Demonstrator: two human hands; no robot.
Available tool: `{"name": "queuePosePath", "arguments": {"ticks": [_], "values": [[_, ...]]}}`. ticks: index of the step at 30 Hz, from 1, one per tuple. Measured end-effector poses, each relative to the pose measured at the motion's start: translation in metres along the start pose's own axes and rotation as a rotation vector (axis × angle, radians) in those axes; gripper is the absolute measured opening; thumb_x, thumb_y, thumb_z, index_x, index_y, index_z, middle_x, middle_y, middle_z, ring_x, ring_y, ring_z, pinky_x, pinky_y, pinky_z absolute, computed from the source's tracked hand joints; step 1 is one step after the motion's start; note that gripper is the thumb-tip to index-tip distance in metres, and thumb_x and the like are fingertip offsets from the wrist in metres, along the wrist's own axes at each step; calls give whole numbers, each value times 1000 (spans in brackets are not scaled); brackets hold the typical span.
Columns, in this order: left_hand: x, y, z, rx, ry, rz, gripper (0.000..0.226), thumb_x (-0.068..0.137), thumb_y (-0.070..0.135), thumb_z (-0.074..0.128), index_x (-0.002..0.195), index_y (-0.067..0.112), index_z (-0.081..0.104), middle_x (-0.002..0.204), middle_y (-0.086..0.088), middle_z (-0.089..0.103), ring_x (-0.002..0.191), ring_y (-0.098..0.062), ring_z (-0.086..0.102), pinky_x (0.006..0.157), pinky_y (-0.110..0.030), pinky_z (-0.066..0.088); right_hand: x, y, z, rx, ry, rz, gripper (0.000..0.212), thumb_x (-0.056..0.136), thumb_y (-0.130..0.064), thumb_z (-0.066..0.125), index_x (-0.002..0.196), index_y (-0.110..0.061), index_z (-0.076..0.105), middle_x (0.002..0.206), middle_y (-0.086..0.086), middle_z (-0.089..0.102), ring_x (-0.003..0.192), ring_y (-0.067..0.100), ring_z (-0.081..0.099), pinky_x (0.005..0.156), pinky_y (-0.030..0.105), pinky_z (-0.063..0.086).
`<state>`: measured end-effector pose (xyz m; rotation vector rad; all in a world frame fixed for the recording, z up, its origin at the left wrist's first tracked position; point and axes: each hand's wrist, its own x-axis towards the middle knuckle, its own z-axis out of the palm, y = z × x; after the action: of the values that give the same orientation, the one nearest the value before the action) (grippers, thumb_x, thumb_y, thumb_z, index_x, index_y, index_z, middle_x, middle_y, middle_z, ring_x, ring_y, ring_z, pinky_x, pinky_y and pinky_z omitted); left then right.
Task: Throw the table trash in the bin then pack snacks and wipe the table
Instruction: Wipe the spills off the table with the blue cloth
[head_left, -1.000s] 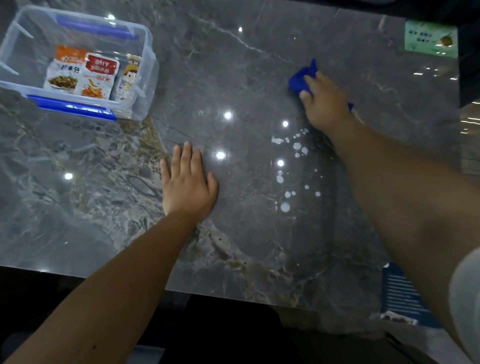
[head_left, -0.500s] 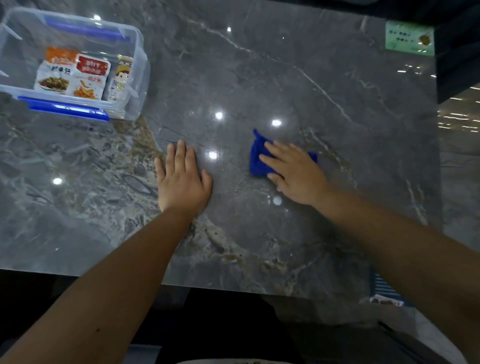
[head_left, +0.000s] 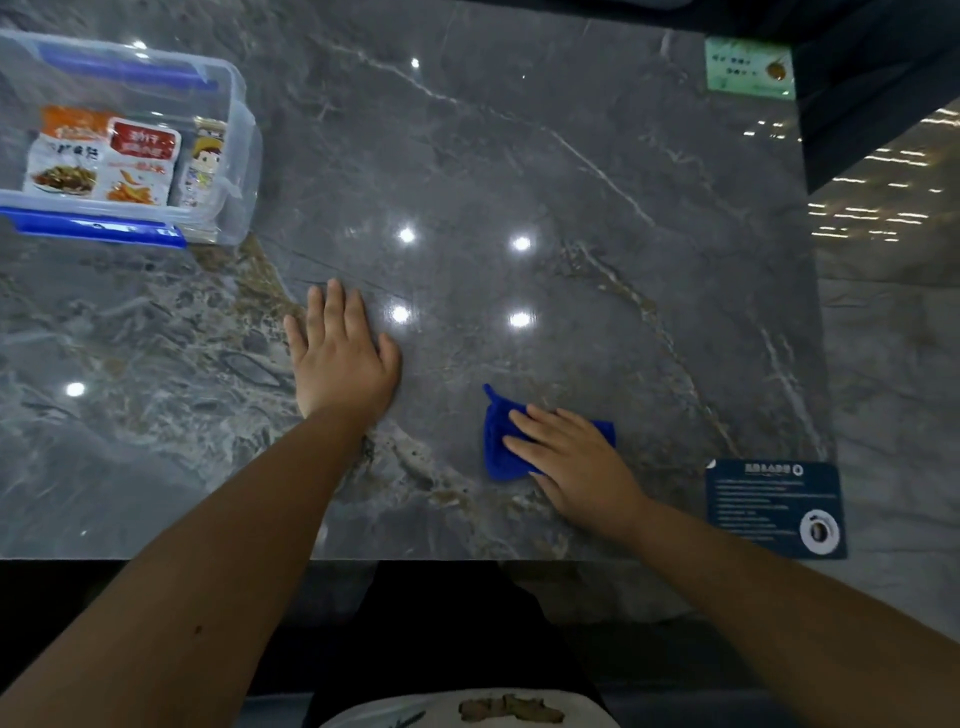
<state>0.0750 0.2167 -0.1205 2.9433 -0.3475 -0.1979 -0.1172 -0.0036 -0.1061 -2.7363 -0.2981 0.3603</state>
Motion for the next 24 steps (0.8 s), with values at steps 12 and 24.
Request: {"name": "queuePosePath", "arguments": {"ticks": [12, 24], "values": [[0, -1, 0, 0, 0, 2, 64, 92, 40, 31, 147, 7, 27, 158, -12, 20, 147, -28, 8, 117, -53, 2, -1, 9, -66, 1824, 335, 872, 33, 87, -14, 52, 119, -10, 58, 98, 10, 73, 84, 23, 70, 69, 37, 59], [0, 1, 0, 1, 5, -5, 64, 92, 39, 33, 147, 8, 26, 158, -11, 20, 147, -27, 8, 117, -52, 3, 71, 129, -72, 102, 295, 452, 42, 93, -19, 53, 132, -5, 53, 140, 18, 49, 130, 33, 44, 109, 39, 30]]}}
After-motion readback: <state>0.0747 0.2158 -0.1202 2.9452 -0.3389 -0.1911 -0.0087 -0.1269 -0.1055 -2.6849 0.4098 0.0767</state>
